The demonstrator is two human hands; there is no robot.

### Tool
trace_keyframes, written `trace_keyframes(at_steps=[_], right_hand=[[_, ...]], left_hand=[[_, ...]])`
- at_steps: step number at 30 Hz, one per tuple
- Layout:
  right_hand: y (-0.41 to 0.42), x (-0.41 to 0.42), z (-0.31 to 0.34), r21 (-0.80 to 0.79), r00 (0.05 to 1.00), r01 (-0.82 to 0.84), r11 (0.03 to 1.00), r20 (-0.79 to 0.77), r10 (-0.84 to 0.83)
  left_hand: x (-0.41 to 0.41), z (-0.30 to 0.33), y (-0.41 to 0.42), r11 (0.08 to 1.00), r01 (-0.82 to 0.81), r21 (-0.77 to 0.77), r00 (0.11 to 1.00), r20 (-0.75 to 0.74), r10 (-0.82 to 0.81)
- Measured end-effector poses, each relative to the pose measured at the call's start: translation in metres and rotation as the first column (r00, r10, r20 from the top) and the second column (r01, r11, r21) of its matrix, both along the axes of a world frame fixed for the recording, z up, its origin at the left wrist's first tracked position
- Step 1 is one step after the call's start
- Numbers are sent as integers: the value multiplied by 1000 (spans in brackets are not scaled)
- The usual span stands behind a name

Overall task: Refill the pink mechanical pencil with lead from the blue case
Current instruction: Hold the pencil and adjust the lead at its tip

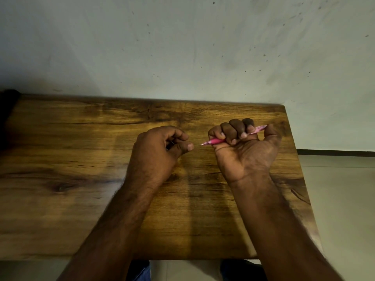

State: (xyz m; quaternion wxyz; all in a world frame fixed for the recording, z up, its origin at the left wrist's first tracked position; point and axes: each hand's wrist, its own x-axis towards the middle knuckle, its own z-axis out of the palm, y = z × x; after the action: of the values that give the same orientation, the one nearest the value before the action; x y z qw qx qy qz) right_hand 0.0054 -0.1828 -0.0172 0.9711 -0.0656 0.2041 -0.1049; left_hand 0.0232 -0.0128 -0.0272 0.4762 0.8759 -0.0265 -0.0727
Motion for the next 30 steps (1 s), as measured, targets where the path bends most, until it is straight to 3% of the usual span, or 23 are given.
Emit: trace_keyframes(at_steps=[30], right_hand=[[0,-1,0,-37,1000,-11,999,5,11]], left_hand=[[-1,4,-1,1000,0,-26,1000,-8,0]])
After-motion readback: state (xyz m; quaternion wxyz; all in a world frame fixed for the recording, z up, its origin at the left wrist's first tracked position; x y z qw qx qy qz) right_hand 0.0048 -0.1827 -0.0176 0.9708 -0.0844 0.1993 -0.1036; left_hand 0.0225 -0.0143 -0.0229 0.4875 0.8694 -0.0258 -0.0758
